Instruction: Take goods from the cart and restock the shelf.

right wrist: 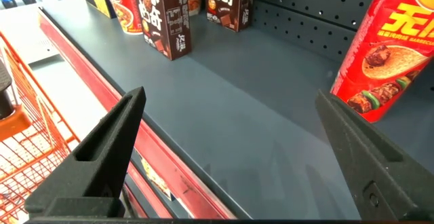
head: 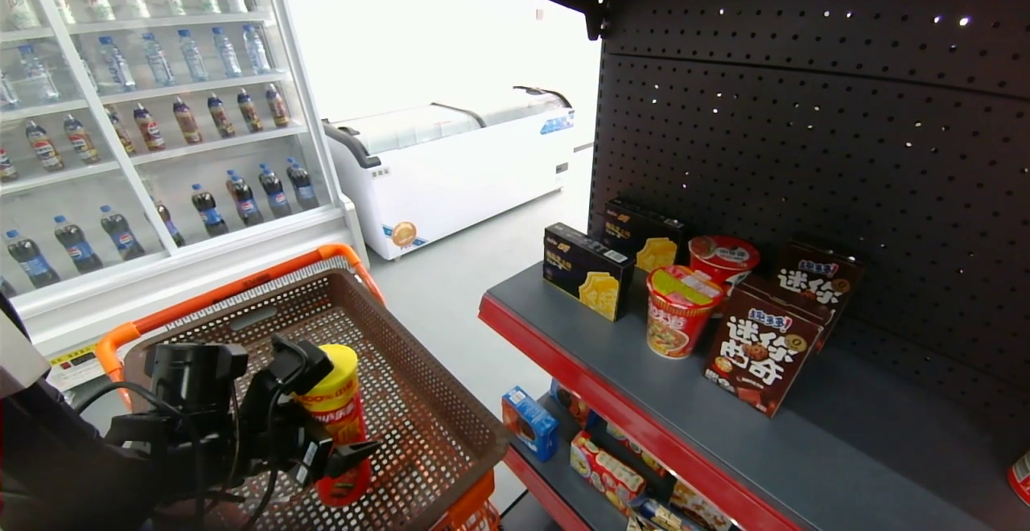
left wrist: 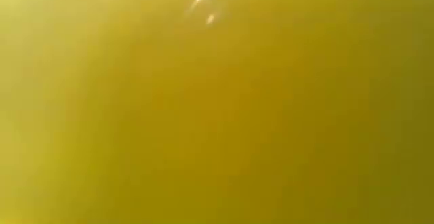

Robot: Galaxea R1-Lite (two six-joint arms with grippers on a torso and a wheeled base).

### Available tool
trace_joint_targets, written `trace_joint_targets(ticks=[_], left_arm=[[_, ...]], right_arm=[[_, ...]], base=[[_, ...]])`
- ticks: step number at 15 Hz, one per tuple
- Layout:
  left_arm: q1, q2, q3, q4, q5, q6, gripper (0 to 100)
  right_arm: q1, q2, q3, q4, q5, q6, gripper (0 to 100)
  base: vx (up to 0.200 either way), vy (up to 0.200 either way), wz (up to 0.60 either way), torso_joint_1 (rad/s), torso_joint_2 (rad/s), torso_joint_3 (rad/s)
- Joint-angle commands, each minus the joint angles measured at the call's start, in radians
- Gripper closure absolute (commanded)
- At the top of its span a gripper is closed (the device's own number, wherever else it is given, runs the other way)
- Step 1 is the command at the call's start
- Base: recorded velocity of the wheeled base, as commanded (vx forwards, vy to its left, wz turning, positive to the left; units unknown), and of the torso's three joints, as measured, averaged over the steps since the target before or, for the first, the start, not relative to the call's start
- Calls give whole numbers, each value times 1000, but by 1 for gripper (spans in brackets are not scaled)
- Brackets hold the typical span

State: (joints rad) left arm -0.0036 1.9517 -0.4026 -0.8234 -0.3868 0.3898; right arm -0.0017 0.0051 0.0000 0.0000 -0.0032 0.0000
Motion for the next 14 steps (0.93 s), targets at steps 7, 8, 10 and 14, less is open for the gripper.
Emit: trace_joint_targets(ticks=[7, 8, 10, 14], left_arm=[[-18, -27, -27, -14, 78, -9, 100], [-22, -37, -21, -19, 83, -12, 100], [-21, -114, 7, -49, 92, -22, 100], [-24, -362, 28, -29, 98, -190, 100]], right_arm=[[0, 1, 0, 0, 0, 0, 0], [0, 1, 0, 0, 0, 0, 0], [0, 1, 0, 0, 0, 0, 0], [0, 1, 0, 0, 0, 0, 0]], base=[[0, 0, 0, 0, 0, 0], [0, 0, 0, 0, 0, 0], [0, 0, 0, 0, 0, 0], [0, 0, 0, 0, 0, 0]])
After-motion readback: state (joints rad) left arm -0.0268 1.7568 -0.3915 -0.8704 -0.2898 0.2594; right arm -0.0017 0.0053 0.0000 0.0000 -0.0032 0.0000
